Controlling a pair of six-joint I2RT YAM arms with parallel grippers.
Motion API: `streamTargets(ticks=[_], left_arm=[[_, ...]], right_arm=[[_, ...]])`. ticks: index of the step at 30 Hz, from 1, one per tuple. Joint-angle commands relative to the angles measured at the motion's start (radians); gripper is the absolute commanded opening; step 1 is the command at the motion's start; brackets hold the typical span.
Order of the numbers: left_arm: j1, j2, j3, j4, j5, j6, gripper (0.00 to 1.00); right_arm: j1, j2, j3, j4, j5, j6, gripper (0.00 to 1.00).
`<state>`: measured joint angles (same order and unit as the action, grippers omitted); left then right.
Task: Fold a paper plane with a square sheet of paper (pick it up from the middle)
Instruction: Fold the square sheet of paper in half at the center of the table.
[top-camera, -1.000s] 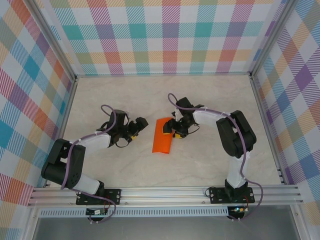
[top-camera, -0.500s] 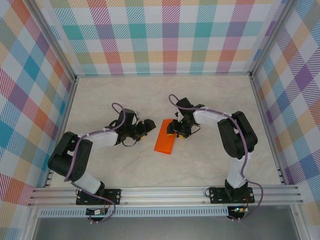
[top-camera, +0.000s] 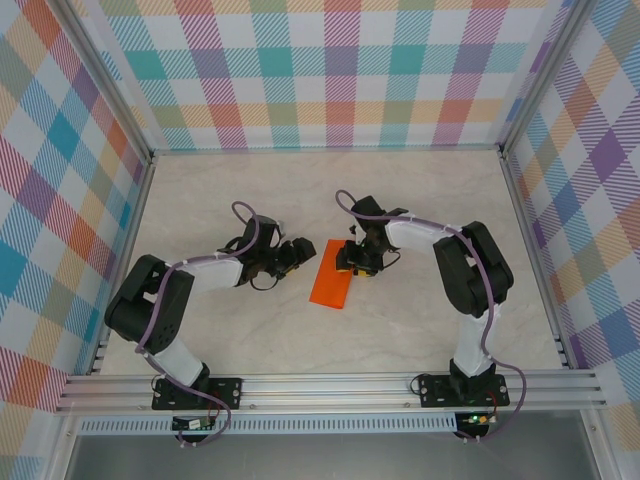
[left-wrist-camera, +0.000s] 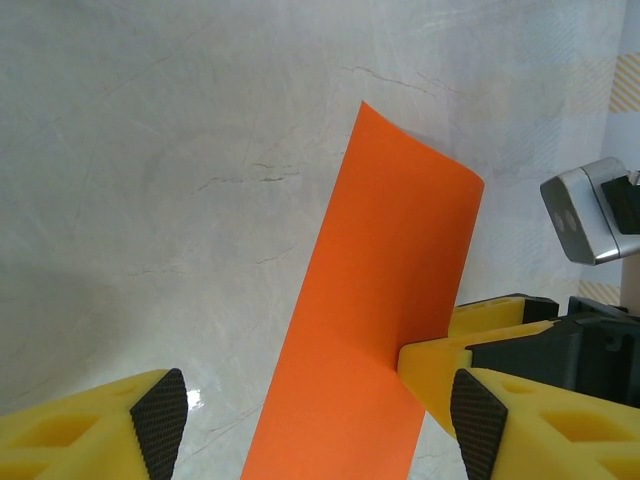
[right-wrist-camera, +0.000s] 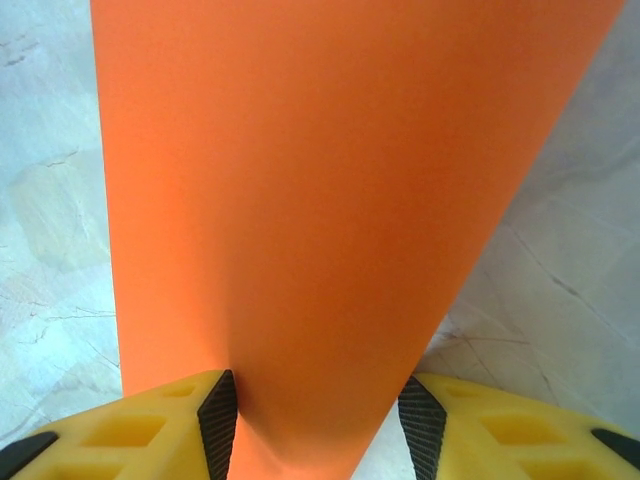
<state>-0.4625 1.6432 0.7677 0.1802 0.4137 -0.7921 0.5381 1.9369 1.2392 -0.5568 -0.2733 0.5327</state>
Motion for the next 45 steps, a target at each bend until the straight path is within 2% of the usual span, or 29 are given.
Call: streamTargets(ticks=[1,6,20,32,38,45], left_arm=[[-0.011,-0.003,0.0,0.038,-0.017,0.027,0.72],[-0.011,0.002,0.008,0.036,-0.037,0.034,0.7],[-0.013,0.042,0.013,0.075,0.023,0.021,0.65],[-0.04,0.08,0.035,0.083,0.071,0.023,0.51],[-0.045,0.104,0.056,0.075,0.079,0.013,0.41],[-0.051,0.124,0.075,0.069,0.083,0.012,0.39]], right_arm=[[-0.001,0.082,-0.018,-0.071,0.056,-0.047,0.51],[-0.004,0.105,-0.017,-0.08,0.063,-0.063,0.48],[-0.012,0.152,-0.031,-0.043,0.042,-0.104,0.45],[-0.011,0.163,-0.041,-0.035,0.062,-0.187,0.46],[-0.012,0.187,-0.022,-0.056,0.075,-0.182,0.46],[-0.014,0.201,-0.011,-0.074,0.111,-0.141,0.46]])
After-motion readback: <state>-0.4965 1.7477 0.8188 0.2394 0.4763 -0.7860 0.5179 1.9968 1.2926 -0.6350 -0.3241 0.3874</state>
